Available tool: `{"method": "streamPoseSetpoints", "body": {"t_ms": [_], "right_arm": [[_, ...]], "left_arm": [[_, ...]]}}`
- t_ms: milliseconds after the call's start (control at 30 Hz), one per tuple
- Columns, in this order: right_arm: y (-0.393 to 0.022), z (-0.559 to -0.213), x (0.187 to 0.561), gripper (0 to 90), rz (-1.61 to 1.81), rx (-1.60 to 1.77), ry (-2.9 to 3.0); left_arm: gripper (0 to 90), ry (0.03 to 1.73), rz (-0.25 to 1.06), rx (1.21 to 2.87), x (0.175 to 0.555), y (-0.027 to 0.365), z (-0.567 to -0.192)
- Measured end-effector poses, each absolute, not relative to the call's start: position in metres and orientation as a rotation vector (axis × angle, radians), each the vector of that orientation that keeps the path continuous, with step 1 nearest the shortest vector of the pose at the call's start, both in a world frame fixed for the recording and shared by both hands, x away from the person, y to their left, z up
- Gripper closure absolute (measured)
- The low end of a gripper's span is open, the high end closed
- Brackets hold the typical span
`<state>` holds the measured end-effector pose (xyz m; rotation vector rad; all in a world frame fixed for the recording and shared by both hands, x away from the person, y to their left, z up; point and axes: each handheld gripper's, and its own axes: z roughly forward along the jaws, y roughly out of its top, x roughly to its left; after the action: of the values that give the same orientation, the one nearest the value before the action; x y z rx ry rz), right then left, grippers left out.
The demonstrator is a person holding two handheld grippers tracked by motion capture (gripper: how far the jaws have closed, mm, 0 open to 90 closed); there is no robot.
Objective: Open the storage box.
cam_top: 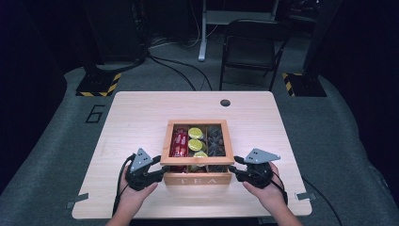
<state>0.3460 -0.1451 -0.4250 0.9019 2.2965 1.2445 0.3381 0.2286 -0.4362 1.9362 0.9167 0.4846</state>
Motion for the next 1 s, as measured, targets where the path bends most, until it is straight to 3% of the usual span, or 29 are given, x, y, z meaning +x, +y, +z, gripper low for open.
{"method": "streamPoseSetpoints", "body": {"t_ms": [1000], "right_arm": [[-0.139, -0.360, 0.382, 51.3, 1.200, 0.889, 2.273]], "left_arm": [[53.6, 0.899, 0.504, 1.886, 0.372, 0.234, -0.371]]}}
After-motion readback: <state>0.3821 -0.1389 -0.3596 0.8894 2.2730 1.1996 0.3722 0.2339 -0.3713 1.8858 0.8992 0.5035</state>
